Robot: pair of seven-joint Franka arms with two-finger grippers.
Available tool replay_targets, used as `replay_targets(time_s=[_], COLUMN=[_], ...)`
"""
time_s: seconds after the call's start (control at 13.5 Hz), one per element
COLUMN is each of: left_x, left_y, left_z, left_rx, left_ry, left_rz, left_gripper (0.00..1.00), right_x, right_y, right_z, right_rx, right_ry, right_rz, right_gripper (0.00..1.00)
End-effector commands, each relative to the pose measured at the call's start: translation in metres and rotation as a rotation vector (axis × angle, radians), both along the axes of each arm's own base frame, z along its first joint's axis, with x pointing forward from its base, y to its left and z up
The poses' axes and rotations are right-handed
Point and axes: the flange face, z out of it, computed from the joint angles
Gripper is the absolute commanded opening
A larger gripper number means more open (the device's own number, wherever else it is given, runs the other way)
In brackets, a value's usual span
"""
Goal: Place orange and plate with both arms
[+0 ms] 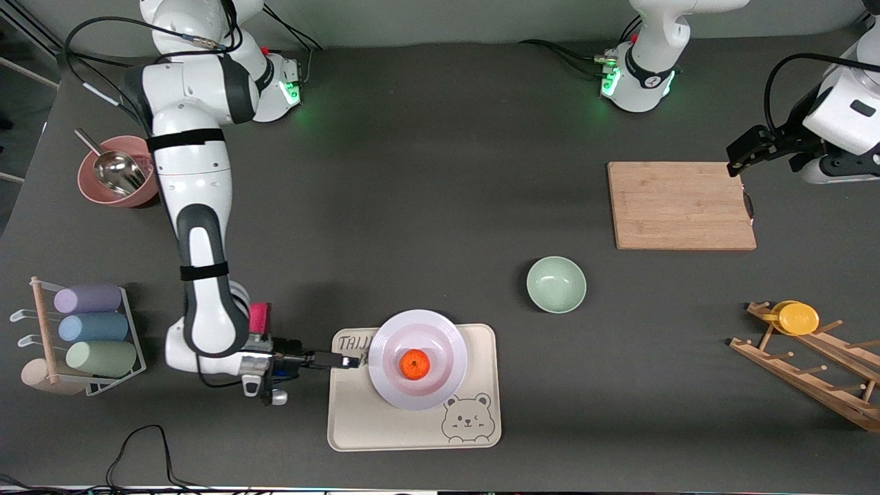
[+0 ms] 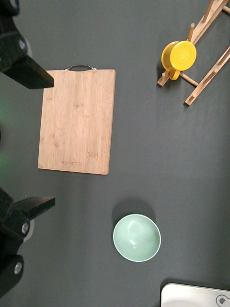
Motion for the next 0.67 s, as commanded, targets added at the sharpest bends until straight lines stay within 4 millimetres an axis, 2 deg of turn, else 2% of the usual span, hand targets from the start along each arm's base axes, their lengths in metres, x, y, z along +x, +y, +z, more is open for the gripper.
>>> replay_targets(time_s=[0.0, 0.15, 0.3, 0.44, 0.59], left_x=[0.0, 0.0, -0.001, -0.001, -0.001], left_y=[0.001, 0.0, 0.0, 0.0, 0.0], left_z=[0.005, 0.005, 0.004, 0.005, 0.005], left_rx=[-0.01, -0.01, -0.011, -0.012, -0.012], left_ry=[0.004, 0.004, 0.005, 0.004, 0.004], left_rz=[0.008, 0.008, 0.009, 0.009, 0.008], left_gripper=[1.0, 1.0, 1.0, 1.0, 1.0], right_x=[0.0, -0.007, -0.023, -0.039, -0.062], right_y=[-0.039, -0.066, -0.093, -0.126, -0.159], right_z=[0.038, 0.07, 0.117, 0.178, 0.228], right_rx=[-0.031, -0.1, -0.183, -0.323, -0.429], right_ry=[0.018, 0.013, -0.002, -0.044, -0.069], right_rz=[0.03, 0.064, 0.091, 0.147, 0.17], right_gripper=[0.82, 1.0, 1.0, 1.0, 1.0])
